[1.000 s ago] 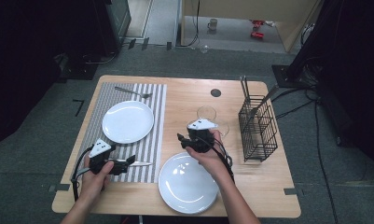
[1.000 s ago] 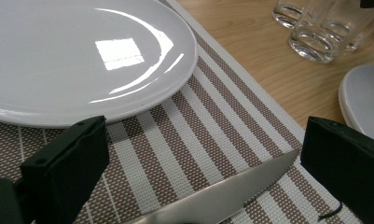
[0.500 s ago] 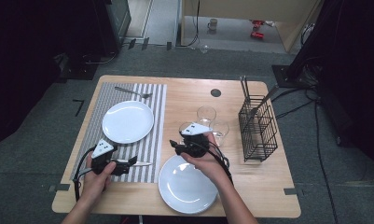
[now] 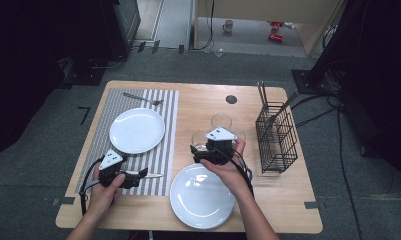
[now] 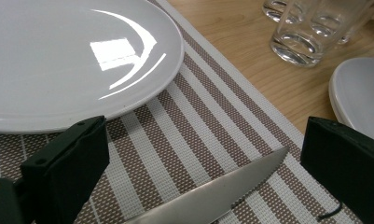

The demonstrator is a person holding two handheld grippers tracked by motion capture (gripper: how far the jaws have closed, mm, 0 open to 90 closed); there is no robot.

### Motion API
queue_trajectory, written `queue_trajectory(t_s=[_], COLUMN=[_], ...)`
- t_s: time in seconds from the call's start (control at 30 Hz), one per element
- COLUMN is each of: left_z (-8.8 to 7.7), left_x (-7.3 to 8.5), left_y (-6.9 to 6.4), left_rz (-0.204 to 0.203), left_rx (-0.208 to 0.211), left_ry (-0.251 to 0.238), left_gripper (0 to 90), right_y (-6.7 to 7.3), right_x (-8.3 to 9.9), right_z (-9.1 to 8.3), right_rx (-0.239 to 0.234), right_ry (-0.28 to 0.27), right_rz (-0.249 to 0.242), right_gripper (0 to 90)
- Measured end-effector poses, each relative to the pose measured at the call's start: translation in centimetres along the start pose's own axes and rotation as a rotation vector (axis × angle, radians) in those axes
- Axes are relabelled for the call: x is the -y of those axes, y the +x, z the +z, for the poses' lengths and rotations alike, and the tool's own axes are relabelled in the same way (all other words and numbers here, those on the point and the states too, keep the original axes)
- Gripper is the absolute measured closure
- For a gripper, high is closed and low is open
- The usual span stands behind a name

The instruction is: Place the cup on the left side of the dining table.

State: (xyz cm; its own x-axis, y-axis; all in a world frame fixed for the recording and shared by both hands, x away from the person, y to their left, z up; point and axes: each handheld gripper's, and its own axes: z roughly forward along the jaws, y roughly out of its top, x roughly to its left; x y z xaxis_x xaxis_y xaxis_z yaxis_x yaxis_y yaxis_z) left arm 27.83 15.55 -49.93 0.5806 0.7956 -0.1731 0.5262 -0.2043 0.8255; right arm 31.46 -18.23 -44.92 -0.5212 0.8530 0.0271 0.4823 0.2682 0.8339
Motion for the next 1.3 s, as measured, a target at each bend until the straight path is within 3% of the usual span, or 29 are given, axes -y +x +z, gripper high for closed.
queue_trajectory(t_s=[0.13, 0.33, 0.43, 0.57, 0.93, 1.3], left_z=[0.0, 0.0, 0.1, 0.3, 1.3, 2.8], left_x=[-0.1, -0.3, -0.4, -0.8, -1.9, -3.7], left_y=[-0.1, -0.5, -0.6, -0.8, -1.9, -3.6], left_rz=[0.003, 0.013, 0.013, 0.013, 0.05, 0.081], left_rx=[0.013, 0.036, 0.044, 0.055, 0.088, 0.149], left_ry=[-0.005, -0.017, -0.021, -0.03, -0.047, -0.061], left_gripper=[1.5, 1.5, 1.5, 1.5, 1.5, 1.5], right_y=[-0.1, 0.1, 0.3, 0.4, -0.1, 0.2], right_x=[0.3, 0.6, 0.8, 1.0, 1.0, -1.0], right_z=[1.1, 2.4, 3.0, 3.3, 2.5, -0.3], right_rx=[0.039, 0.06, 0.106, 0.098, 0.034, -0.025], right_ry=[0.052, 0.094, 0.115, 0.109, 0.085, 0.026], right_rz=[0.016, 0.066, 0.071, 0.111, 0.114, 0.101], right_gripper=[12.5, 13.4, 15.4, 18.1, 18.9, 19.0])
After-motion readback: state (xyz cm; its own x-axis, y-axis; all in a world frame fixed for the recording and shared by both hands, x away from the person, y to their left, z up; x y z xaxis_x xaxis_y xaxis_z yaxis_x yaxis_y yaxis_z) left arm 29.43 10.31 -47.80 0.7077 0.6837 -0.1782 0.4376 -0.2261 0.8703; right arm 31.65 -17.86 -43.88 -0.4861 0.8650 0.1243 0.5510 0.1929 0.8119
